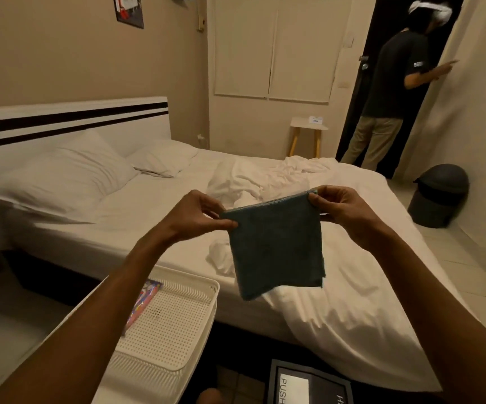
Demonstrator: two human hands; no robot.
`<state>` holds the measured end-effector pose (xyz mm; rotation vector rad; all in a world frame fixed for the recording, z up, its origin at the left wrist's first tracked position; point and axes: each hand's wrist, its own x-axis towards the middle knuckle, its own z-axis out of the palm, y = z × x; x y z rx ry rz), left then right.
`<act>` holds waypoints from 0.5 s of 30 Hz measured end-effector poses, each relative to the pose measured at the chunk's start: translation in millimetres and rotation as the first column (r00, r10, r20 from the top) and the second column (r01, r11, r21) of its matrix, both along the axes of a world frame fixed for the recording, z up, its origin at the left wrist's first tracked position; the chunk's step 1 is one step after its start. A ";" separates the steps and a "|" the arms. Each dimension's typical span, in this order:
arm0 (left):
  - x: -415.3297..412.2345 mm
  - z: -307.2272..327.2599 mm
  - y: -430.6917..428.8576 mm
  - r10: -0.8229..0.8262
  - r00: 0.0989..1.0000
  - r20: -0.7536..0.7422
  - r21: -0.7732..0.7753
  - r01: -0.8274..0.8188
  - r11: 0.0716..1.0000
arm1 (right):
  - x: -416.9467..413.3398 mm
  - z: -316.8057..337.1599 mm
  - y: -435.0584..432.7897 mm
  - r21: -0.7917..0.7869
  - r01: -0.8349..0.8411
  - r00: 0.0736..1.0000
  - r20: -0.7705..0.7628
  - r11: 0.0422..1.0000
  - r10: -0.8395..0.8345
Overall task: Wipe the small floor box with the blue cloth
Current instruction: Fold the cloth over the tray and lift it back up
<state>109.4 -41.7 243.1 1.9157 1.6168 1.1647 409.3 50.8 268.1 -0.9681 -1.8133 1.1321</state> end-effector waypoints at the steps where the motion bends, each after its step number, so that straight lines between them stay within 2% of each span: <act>1: -7.6 3.3 -3.9 0.012 1.000 -0.012 0.014 -0.011 1.000 | -9.3 -8.2 3.3 0.009 0.012 1.000 0.001 1.000 -0.012; 5: -44.7 4.5 -20.2 0.073 0.997 -0.025 0.055 -0.071 0.996 | -55.8 -39.9 11.5 0.051 0.017 0.999 -0.049 0.999 -0.015; 8: -77.6 -12.5 -36.1 0.158 0.987 -0.039 0.070 -0.155 0.986 | -99.2 -63.8 18.6 0.053 -0.054 0.997 -0.048 0.997 0.057; 11: -111.3 -44.0 -51.5 0.248 0.968 0.038 0.070 -0.250 0.966 | -147.5 -97.1 31.1 0.045 -0.125 0.992 -0.010 0.991 0.126; 15: -149.6 -87.9 -62.4 0.408 0.901 0.150 0.030 -0.417 0.909 | -210.3 -139.3 47.4 0.028 -0.216 0.975 0.056 0.976 0.214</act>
